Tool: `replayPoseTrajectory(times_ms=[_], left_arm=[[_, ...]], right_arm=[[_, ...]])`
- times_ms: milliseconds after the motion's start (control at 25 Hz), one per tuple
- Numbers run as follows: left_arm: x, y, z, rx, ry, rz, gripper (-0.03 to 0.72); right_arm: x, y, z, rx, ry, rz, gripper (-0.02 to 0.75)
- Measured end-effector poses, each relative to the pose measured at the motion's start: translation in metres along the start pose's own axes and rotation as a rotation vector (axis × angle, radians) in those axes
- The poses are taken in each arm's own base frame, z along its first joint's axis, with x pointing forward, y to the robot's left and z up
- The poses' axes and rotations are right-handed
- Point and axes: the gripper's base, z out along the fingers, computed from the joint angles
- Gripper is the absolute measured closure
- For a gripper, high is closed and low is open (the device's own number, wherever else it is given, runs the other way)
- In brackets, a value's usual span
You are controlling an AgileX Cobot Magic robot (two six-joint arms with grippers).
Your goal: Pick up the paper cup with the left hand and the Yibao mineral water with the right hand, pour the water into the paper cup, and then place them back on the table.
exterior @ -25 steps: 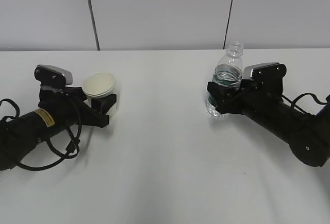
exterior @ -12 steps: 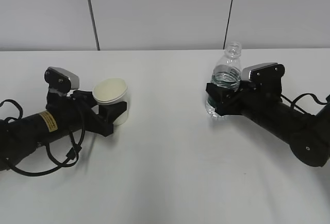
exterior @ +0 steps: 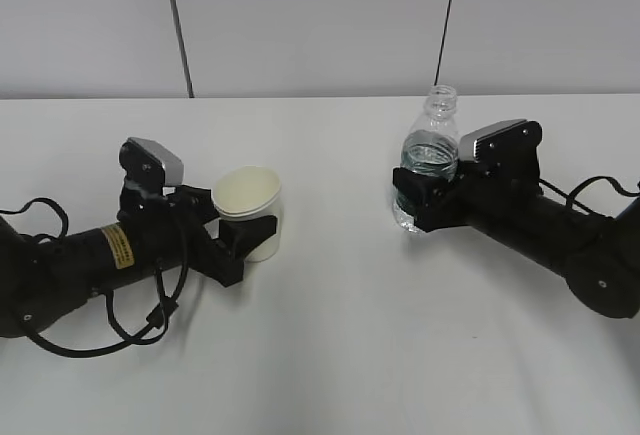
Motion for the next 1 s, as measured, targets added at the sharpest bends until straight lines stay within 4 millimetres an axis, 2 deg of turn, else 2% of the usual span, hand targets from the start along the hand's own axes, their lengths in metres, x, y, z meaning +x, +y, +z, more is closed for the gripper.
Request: replayPoseTrajectory(times_ms=[600, 1000], left_arm=[[-0.004, -0.029, 0.019, 0.110, 0.004, 0.000, 0.246], [-0.009, -0.041, 0.028, 0.160, -0.005, 0.020, 0.246]], right_arm=[[-0.018, 0.004, -0.003, -0.041, 0.037, -0.118, 0.235], [-0.031, 0.006, 0.007, -0.123, 0.050, -0.226, 0.236]])
